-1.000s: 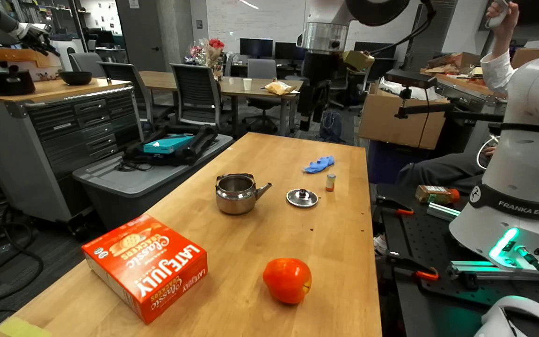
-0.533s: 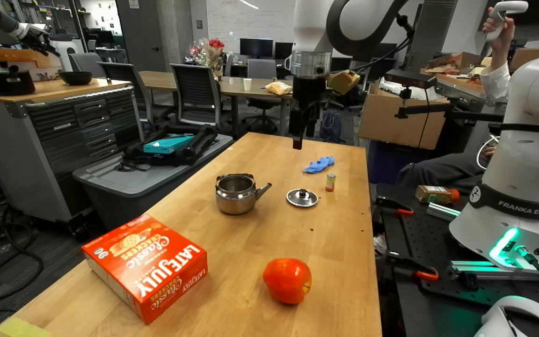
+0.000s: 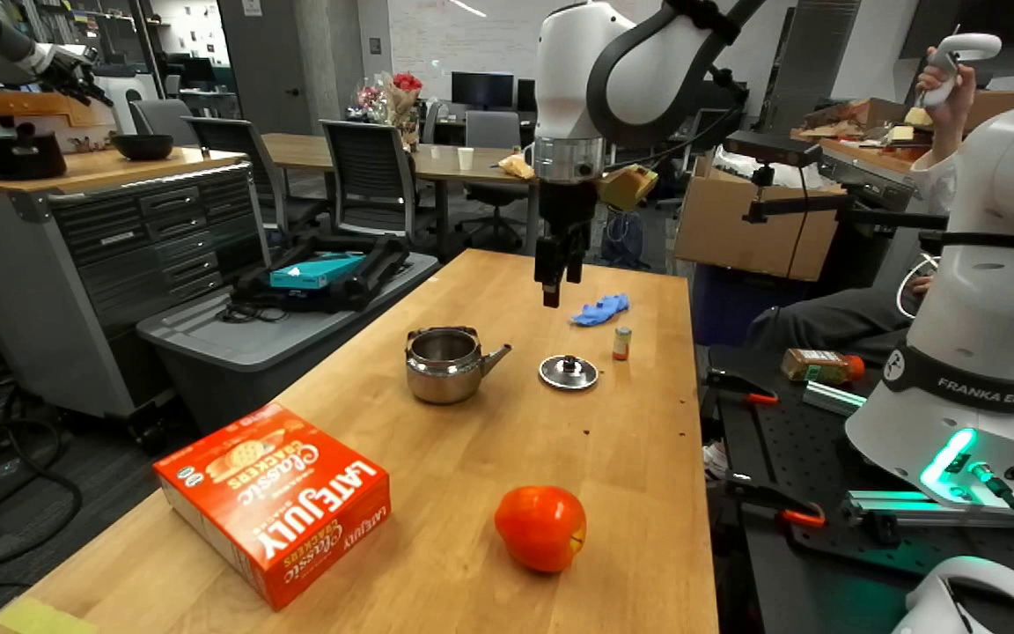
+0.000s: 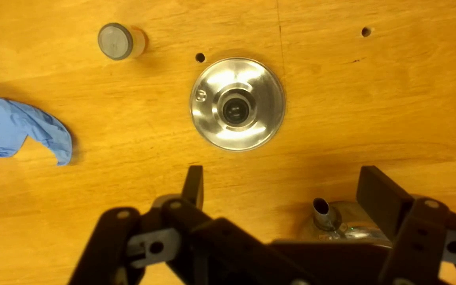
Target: Take the lid and put it on the tea pot
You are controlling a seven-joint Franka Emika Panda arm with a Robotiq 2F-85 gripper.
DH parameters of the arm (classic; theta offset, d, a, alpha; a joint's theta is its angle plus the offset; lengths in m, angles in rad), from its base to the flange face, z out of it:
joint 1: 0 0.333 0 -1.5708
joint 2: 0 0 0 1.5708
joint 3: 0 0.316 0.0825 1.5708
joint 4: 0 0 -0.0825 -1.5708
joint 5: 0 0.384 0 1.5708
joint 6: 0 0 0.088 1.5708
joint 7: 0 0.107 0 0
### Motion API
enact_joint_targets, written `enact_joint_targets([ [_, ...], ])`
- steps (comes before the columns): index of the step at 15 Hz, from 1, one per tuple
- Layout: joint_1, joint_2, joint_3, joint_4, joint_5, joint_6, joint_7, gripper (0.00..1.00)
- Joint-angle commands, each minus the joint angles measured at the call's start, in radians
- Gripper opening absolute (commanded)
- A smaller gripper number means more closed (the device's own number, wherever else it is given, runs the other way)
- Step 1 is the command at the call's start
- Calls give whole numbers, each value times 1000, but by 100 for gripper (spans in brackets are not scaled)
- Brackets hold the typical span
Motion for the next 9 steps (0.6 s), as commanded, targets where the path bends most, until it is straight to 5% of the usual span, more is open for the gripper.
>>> enact_joint_targets([
  [1,-12,74,-15,22,35,62,-72,100],
  [9,-39,192,-13,-4,90,236,-187,100],
])
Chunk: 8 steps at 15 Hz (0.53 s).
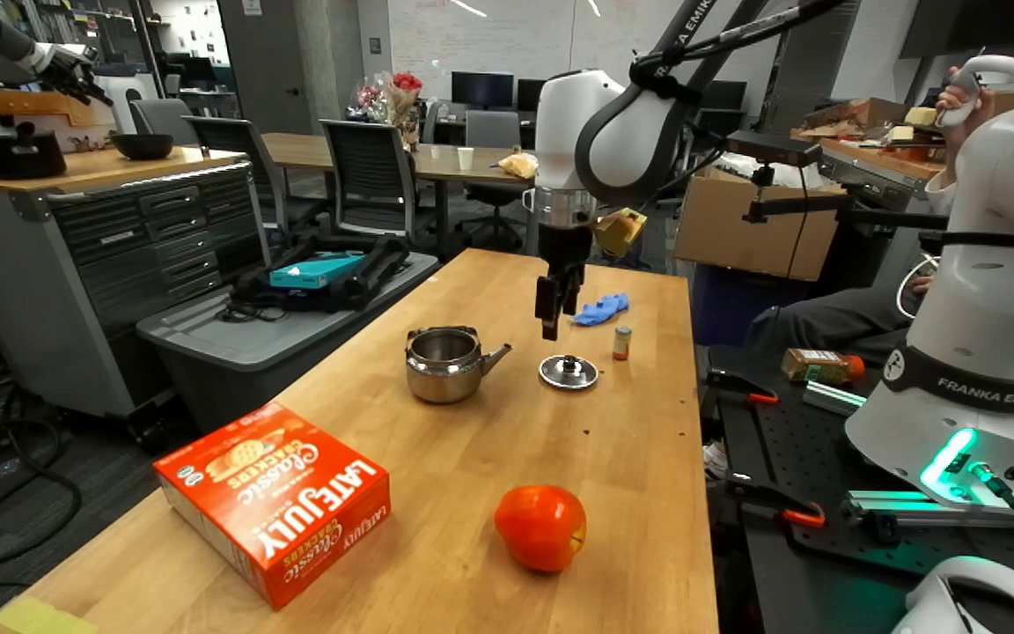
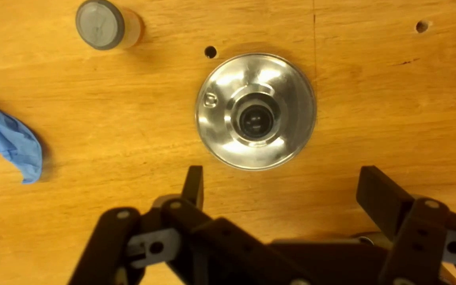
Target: Take the lid and put it on the tea pot
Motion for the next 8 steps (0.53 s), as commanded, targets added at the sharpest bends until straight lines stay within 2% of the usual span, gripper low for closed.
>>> enact_joint_targets([
  [1,-27,44,14,-6,55,90,-95,100],
  [8,-40,106,14,-3,47,96,-138,100],
])
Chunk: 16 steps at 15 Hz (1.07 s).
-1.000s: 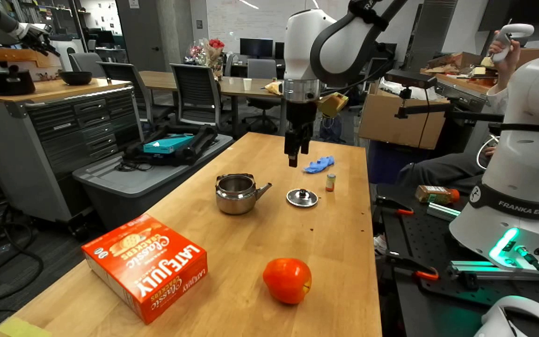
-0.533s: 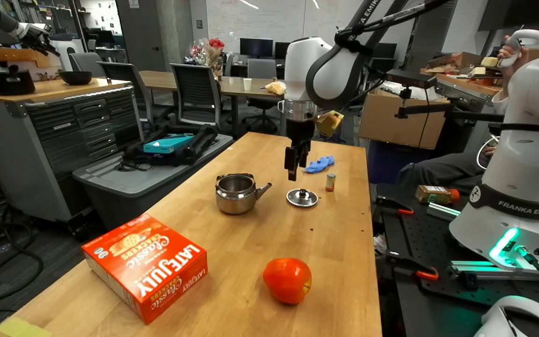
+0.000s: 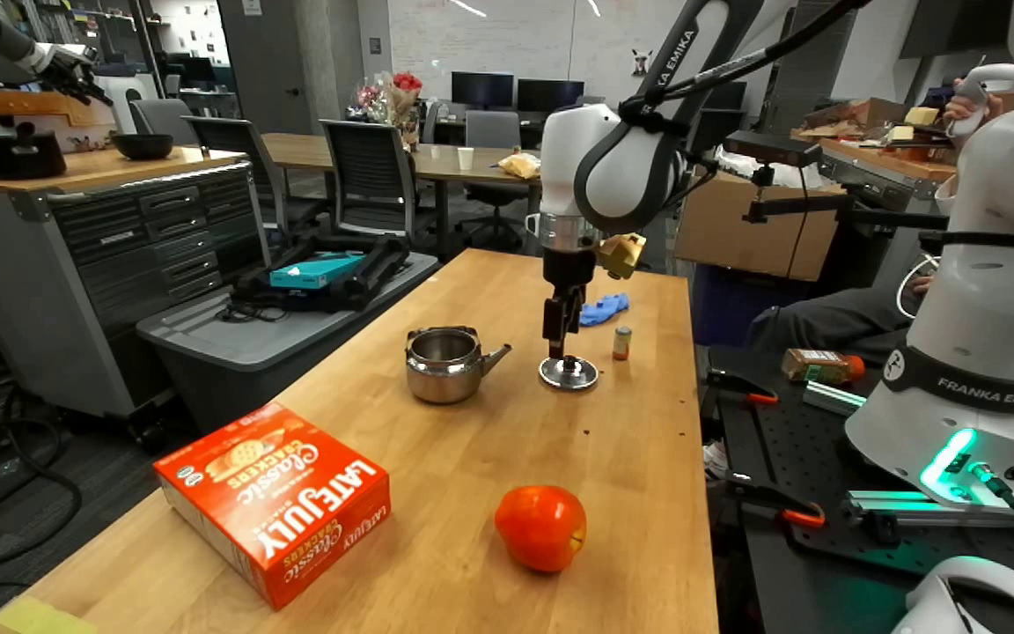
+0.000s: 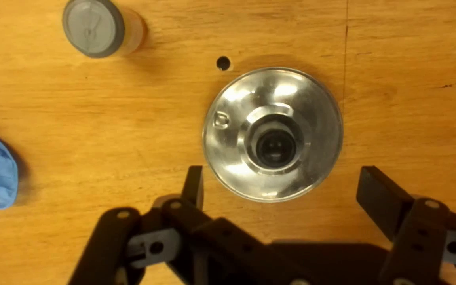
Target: Take the lid and put it on the tea pot
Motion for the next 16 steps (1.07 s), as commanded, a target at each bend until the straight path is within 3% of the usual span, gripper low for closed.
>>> enact_joint_targets([
  [1,-19,24,13,4,11,16,-47,100],
  [2,-18,29,12,4,8,14,-48,97],
  [4,-19,32,14,2,10,14,-54,72],
  [6,-17,35,12,0,7,17,-52,64],
  [13,-24,38,22,1,28,14,-52,8],
  [16,-34,33,35,-3,56,17,-61,10],
])
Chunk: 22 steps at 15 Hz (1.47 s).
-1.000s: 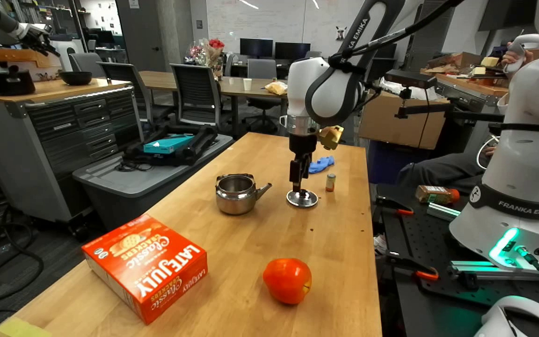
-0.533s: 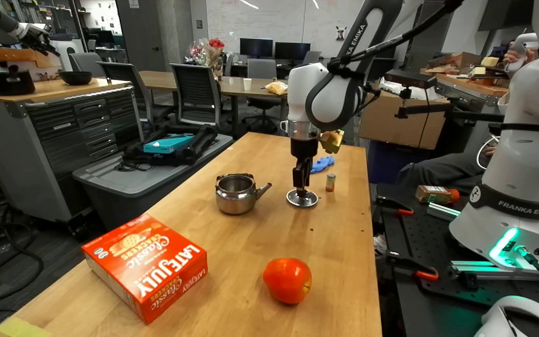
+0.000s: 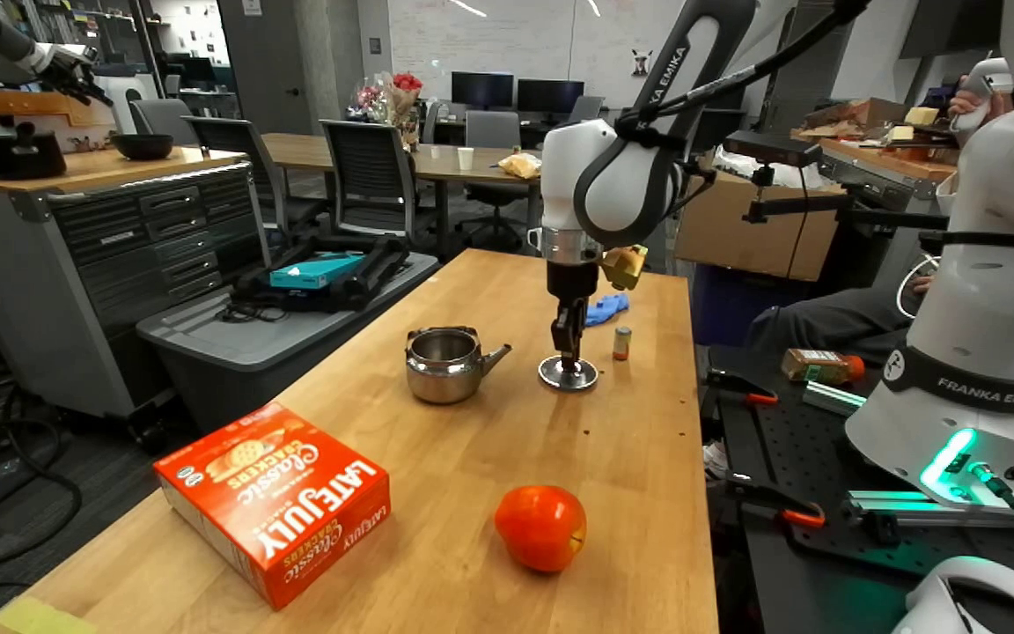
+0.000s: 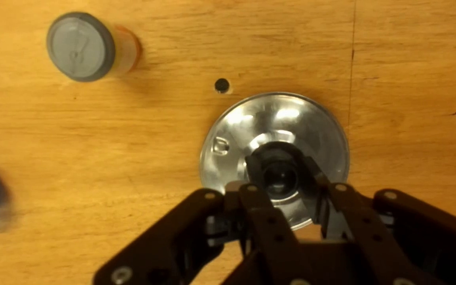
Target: Take the lid and put it on the tea pot
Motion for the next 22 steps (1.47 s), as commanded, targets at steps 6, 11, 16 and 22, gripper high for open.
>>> enact_joint_targets([
  [6,-34,-47,24,-33,44,36,-39,9],
  [11,-33,-103,18,-48,42,31,-27,9],
  [16,-20,-170,11,-47,29,-29,-19,9],
  [22,-9,-236,26,-8,78,-124,-23,8],
])
